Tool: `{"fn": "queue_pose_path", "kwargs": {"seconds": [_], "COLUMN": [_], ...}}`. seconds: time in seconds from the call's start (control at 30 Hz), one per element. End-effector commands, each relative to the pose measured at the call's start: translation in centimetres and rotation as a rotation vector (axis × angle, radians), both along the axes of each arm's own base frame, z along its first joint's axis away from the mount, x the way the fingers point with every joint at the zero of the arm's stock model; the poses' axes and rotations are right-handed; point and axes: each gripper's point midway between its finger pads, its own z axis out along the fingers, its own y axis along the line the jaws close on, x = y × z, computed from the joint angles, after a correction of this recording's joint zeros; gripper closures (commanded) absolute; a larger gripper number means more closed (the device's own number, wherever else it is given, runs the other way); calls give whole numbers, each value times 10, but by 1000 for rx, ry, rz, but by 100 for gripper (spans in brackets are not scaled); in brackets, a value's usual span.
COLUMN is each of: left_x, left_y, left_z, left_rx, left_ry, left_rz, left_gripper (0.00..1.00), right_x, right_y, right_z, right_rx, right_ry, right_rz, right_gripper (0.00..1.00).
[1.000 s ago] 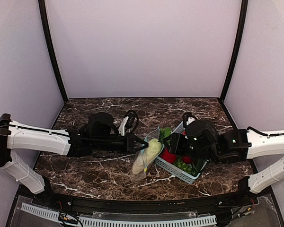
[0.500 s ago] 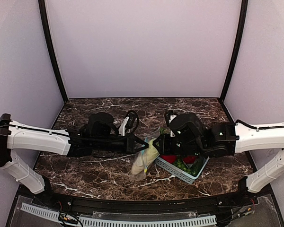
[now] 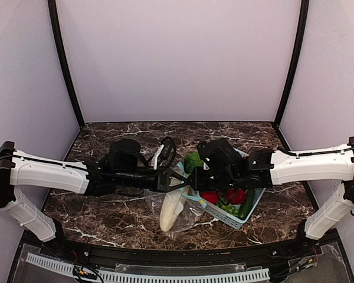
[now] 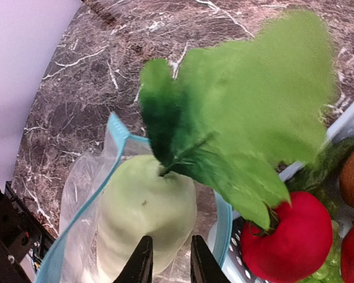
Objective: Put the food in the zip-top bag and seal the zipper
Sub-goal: Adjust the fake vegetable in the zipper food storage bag, then pass from the left arm to the right
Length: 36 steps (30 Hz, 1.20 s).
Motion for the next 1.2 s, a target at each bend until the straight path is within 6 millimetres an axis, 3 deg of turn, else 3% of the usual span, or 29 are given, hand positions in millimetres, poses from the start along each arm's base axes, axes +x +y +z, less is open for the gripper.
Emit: {"fn": "queue_pose_path", "kwargs": {"seconds": [0.0,0.17,0.4,0.57,0.73,0.9,1.17], "left_x": [-12,-6,6,5,4,3,3], "left_y": [-6,3,26,24,19,17,19], "left_z": [12,4,-11,-10,-9,-8,-7], "left_rx": [-69,-24,71,65,55,50,59], "left_ry": [-37,-44,-55,-52,-49,-52,-55], "left_rz": [-88,-36,93,82,63,51,52], "left_gripper": [99,99,99,99,99,99,99], "right_x": [0,-7,-15,-17,-19,-16,-8], "right_y": [39,44,1,-27,-37,-28,-14], "right_z": [23,34,48,56,46,26,2], "right_rx": [163,179,129,112,84,52,20], "right_ry": [-56,-85,-89,-72,-31,15,77], "right_rz": [191,273,205,116,79,65,18], "right_gripper": [77,73,55,44,37,38,56]}}
